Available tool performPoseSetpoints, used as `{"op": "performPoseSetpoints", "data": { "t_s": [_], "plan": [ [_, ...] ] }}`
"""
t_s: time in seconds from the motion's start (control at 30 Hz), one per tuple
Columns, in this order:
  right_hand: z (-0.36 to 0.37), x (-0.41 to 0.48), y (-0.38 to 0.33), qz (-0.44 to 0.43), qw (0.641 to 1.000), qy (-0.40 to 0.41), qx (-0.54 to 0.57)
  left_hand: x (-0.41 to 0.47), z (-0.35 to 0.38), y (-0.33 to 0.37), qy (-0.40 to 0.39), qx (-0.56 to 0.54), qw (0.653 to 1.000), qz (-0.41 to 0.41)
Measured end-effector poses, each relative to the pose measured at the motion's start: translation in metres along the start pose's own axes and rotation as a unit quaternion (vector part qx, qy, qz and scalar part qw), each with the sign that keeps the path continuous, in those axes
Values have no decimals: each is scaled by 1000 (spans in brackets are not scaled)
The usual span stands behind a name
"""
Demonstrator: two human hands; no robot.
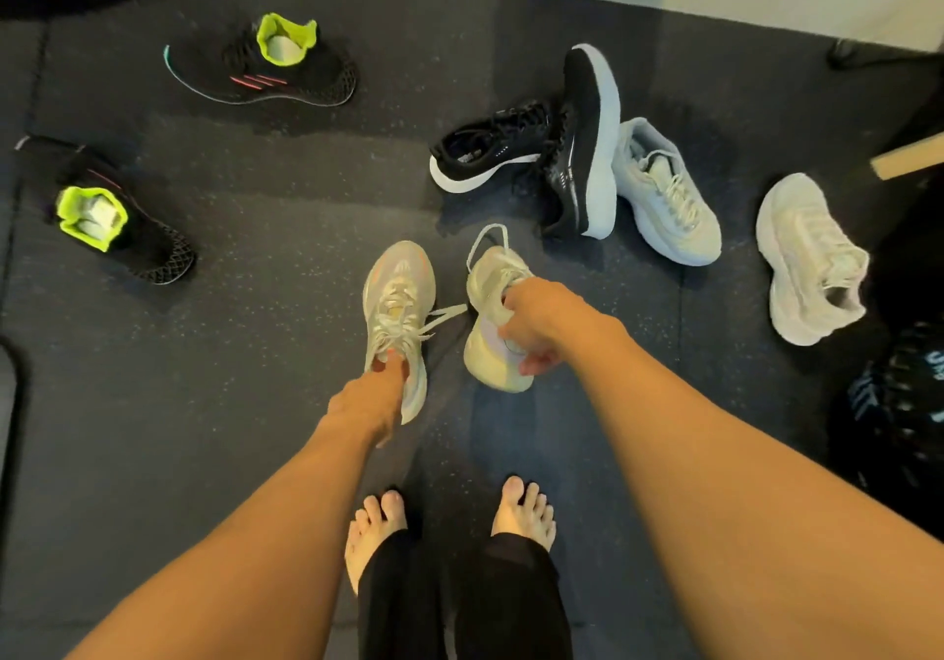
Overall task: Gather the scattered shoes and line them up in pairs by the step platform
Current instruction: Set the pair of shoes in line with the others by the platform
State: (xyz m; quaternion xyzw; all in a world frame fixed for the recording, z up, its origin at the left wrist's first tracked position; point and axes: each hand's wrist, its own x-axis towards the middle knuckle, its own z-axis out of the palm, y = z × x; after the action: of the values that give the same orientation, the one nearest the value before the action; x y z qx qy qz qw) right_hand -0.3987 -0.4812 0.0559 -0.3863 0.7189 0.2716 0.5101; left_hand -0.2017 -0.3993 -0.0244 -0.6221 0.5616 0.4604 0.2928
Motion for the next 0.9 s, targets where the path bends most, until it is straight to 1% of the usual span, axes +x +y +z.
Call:
{"op": "performPoseSetpoints", "data": {
  "t_s": [0.07,0.13,0.23,0.33,0.37,0.43,0.5,0.6,0.67,0.7,0.8,0.83,0.9],
  "plan": [
    [-6,-15,1,-39,999,-17,16,-2,1,-7,-24,-14,1000,-9],
    [-5,-25,-1,-80,996,-15,36,-1,12,-12,-31,13,999,6],
    [3,-30,-3,-89,996,7,-23,7,26,-15,28,25,999,38],
    [10,-35,-5,-102,991,52,-64,5,19,-9,85,-26,994,63],
    [11,-39,-6,-107,991,69,-50,2,13,-6,103,-47,991,72],
    [11,-47,-7,-111,989,93,-7,-8,-7,-1,147,-84,982,81],
    [8,-61,-9,-106,989,106,17,-23,-36,7,166,-114,977,68],
    [-4,-92,-14,-119,984,121,56,-53,-88,22,134,-194,970,56],
    [-17,-120,-16,-147,973,150,98,-84,-124,30,117,-261,957,47],
    [-25,-138,-17,-157,966,169,117,-103,-141,32,121,-291,948,38],
    [-60,-202,-18,-182,934,209,226,-169,-193,39,147,-365,919,32],
    [-73,-227,-18,-194,917,207,280,-193,-210,42,155,-396,904,38],
    [-98,-281,-12,-218,878,187,382,-246,-242,52,172,-471,863,56]
  ]
}}
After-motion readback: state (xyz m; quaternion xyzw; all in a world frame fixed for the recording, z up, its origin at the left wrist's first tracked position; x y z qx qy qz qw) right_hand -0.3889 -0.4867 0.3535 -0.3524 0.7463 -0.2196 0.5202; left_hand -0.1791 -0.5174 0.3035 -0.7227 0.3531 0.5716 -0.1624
